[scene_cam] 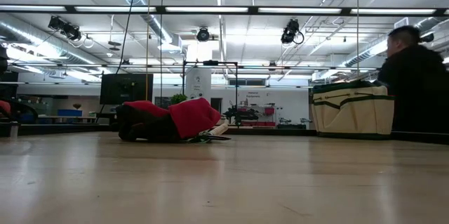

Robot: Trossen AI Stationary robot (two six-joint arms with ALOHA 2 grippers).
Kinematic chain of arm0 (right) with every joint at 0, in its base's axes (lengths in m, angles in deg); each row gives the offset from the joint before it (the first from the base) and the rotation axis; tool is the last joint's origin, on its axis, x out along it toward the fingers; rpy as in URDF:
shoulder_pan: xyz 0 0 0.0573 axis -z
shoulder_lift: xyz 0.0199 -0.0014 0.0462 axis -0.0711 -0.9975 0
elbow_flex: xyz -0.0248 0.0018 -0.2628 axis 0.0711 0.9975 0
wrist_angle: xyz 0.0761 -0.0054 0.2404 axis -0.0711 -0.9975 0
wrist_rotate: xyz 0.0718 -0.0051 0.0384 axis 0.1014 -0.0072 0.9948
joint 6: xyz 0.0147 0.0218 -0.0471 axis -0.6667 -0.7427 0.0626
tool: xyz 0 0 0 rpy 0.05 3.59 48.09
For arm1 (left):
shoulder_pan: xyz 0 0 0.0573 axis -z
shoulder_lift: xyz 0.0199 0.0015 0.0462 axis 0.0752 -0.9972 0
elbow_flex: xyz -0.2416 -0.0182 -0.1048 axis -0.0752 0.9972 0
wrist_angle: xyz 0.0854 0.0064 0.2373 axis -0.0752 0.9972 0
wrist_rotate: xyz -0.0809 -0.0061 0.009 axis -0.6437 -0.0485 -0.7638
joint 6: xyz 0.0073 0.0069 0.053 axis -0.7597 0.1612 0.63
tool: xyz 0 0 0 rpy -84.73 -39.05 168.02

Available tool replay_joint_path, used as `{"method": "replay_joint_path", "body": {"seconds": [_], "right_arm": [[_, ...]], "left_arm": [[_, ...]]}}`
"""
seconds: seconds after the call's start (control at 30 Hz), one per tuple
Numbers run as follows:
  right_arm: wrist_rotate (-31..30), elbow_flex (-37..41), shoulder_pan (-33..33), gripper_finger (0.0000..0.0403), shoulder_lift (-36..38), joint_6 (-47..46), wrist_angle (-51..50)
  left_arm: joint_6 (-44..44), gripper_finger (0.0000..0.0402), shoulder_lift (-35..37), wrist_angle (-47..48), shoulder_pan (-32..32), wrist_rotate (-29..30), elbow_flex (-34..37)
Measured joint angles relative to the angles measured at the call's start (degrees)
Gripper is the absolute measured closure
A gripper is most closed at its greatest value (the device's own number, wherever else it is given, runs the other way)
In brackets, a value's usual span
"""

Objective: Pick & Place Garden tools in Gardening bag
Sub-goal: Put the left brown trowel into the gardening bag

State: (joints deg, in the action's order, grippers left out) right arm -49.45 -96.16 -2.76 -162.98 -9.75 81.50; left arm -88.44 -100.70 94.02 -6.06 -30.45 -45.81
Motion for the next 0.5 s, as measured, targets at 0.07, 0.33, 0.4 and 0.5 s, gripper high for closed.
{"method": "replay_joint_path", "body": {"seconds": [0.07, 0.33, 0.4, 0.5], "right_arm": [[0.0, 0.0, 0.0, 0.0338, 0.0, 0.0, 0.0], [0.0, 0.0, 0.0, 0.0336, 0.4, 0.1, 0.0], [0.0, 0.0, 0.0, 0.0338, 0.9, 0.3, -0.4], [0.0, 0.0, 0.0, 0.0338, 2.0, 1.3, -1.0]], "left_arm": [[-0.2, 0.0251, 0.0, 0.0, 0.0, 0.4, 0.0], [-0.2, 0.0240, 1.4, 0.9, -0.1, 0.8, 0.0], [-0.2, 0.0242, 1.9, 0.5, -0.1, 0.9, 0.0], [-0.2, 0.0244, 3.3, 1.5, -0.4, 0.9, 0.1]]}}
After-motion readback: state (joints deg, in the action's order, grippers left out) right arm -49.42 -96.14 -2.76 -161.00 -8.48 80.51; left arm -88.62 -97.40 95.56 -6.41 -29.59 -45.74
